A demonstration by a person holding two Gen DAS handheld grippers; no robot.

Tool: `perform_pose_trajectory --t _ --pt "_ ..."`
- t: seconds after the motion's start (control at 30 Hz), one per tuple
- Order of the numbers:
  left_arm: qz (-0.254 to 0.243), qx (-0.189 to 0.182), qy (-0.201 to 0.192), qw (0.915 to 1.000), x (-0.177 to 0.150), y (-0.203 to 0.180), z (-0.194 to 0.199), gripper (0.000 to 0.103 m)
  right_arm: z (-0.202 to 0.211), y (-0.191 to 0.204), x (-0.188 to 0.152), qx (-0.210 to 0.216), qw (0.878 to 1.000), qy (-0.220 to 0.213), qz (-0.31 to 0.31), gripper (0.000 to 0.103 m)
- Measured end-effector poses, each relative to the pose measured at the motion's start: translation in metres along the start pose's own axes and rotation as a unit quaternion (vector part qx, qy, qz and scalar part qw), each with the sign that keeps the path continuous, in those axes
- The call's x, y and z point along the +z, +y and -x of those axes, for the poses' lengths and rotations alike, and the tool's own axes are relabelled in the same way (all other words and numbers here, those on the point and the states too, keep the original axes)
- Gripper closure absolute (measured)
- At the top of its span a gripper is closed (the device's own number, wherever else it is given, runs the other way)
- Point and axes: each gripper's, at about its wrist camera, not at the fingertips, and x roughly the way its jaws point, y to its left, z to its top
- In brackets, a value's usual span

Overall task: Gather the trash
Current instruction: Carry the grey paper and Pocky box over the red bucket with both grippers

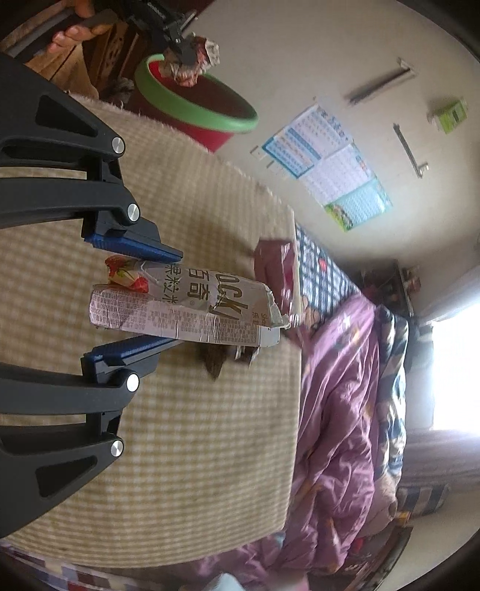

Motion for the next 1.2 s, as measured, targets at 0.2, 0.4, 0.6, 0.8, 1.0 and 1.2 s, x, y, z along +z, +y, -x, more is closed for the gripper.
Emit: perform_pose_trajectory --t 0.2,0.4,0.6,0.8,1.0,1.2 --pt "0.001 0.004 -0.006 1.0 0.002 0.006 0.003 0.053 -0.004 0.028 0.006 0.025 0.999 -0.002 0.022 0.065" --pt "-0.003 0.008 -0.008 0.9999 0.002 0.006 0.004 0.053 -0.007 0.062 0.014 0.05 0.997 -0.009 0.051 0.065" --pt "-0.004 0.014 -0.014 0.9998 0.005 0.011 0.006 0.053 -0.009 0.09 0.017 0.072 0.995 -0.011 0.071 0.065" --pt "-0.003 0.021 -0.017 0.9996 0.01 0.021 0.007 0.053 -0.014 0.118 0.018 0.092 0.992 -0.009 0.09 0.065" --pt "0.001 0.023 -0.018 0.9996 0.015 0.032 0.006 0.053 -0.017 0.149 0.017 0.111 0.987 -0.006 0.113 0.065" --pt "0.01 0.036 -0.021 0.9991 0.022 0.053 0.004 0.053 -0.026 0.177 0.02 0.128 0.982 -0.005 0.138 0.064"
